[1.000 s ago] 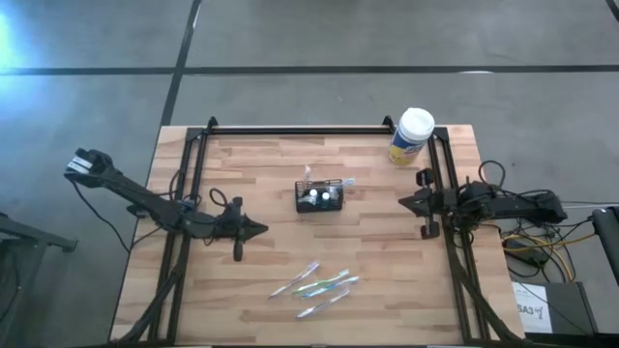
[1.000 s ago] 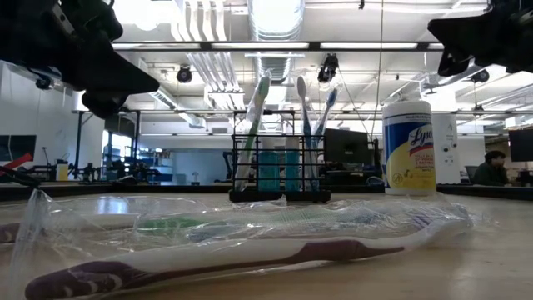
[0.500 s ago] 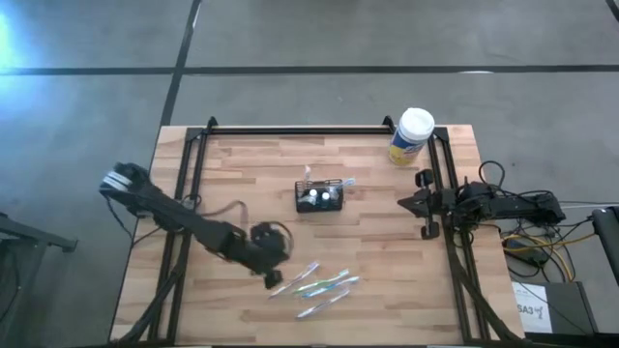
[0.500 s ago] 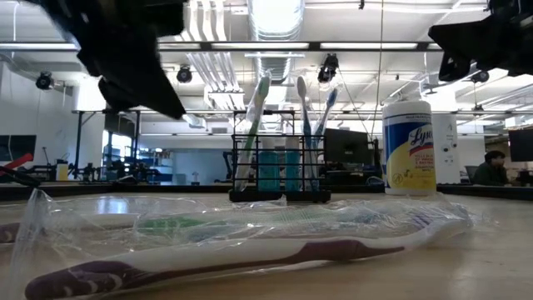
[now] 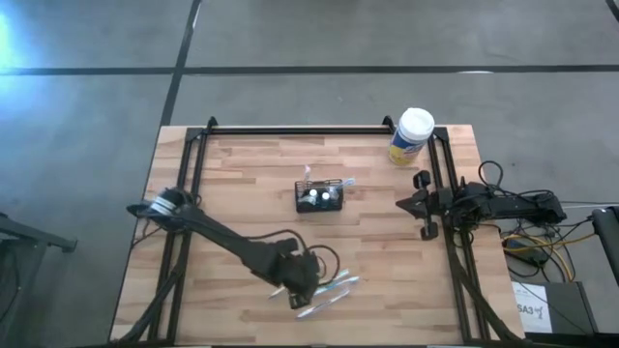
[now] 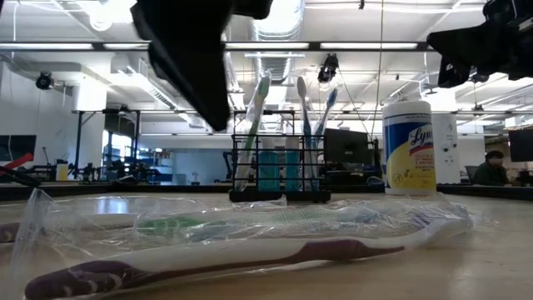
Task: Pick & Place toothbrushing station
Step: Put the top violet toothbrush in the wire organizer
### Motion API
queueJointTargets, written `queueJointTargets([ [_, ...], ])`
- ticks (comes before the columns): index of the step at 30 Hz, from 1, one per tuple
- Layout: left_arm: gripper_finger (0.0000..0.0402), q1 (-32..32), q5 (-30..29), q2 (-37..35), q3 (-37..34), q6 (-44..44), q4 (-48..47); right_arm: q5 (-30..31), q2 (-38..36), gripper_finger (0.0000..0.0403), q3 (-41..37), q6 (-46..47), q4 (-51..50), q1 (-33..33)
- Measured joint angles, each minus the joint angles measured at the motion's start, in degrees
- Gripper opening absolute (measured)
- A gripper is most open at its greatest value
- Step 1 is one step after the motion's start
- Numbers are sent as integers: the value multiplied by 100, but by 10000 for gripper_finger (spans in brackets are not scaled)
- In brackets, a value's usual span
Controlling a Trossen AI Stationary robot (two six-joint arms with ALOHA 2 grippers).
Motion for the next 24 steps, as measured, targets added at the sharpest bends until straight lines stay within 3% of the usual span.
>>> queueJointTargets([
  [8,174,209,619,673,319,22,-26,23,1,8,0,29,0,0],
  [18,173,369,596,936,237,-152,-127,25,5,8,0,25,-8,0],
  [24,164,546,546,883,-194,-113,-45,26,2,8,0,-6,-46,0],
])
